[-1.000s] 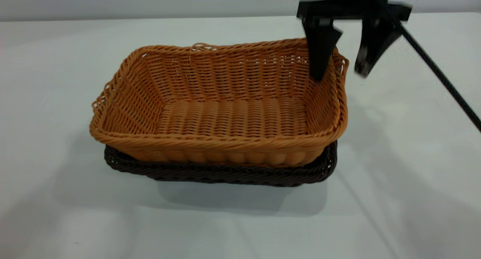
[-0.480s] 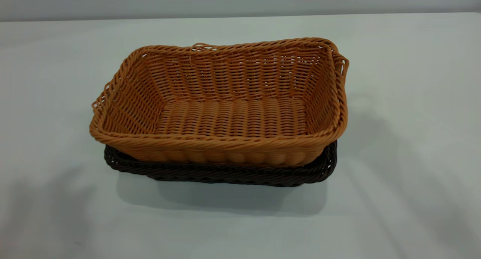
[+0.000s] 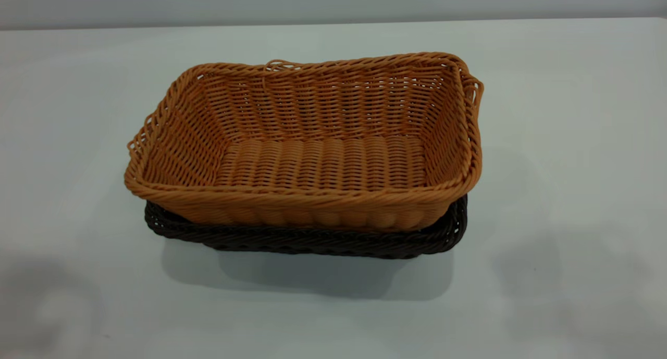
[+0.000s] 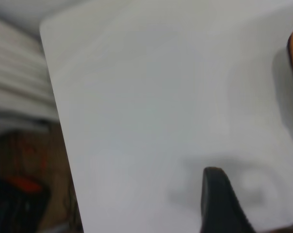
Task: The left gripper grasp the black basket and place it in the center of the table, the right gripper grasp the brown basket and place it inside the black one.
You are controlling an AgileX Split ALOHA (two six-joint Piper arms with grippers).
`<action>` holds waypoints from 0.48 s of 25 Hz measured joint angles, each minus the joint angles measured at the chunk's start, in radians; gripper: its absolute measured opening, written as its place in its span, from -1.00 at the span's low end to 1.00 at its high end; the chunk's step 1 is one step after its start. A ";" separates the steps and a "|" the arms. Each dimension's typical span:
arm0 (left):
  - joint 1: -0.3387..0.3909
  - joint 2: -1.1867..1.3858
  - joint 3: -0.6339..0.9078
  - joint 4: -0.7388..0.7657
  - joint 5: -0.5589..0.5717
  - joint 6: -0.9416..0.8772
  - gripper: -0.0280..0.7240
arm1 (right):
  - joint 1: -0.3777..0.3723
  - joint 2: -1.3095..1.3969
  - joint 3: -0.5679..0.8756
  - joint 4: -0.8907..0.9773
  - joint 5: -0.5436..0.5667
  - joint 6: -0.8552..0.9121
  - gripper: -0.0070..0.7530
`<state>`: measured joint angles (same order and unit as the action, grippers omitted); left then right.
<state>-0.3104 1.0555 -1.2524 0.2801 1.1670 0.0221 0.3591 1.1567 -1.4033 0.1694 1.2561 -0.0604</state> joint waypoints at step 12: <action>0.000 0.000 0.333 -0.175 0.000 -0.016 0.00 | 0.000 -0.266 0.660 -0.104 -0.113 0.078 0.54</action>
<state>-0.3104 1.0555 -0.9192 0.1047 1.1670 0.0061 0.3591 0.8909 -0.7434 0.0649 1.1433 0.0174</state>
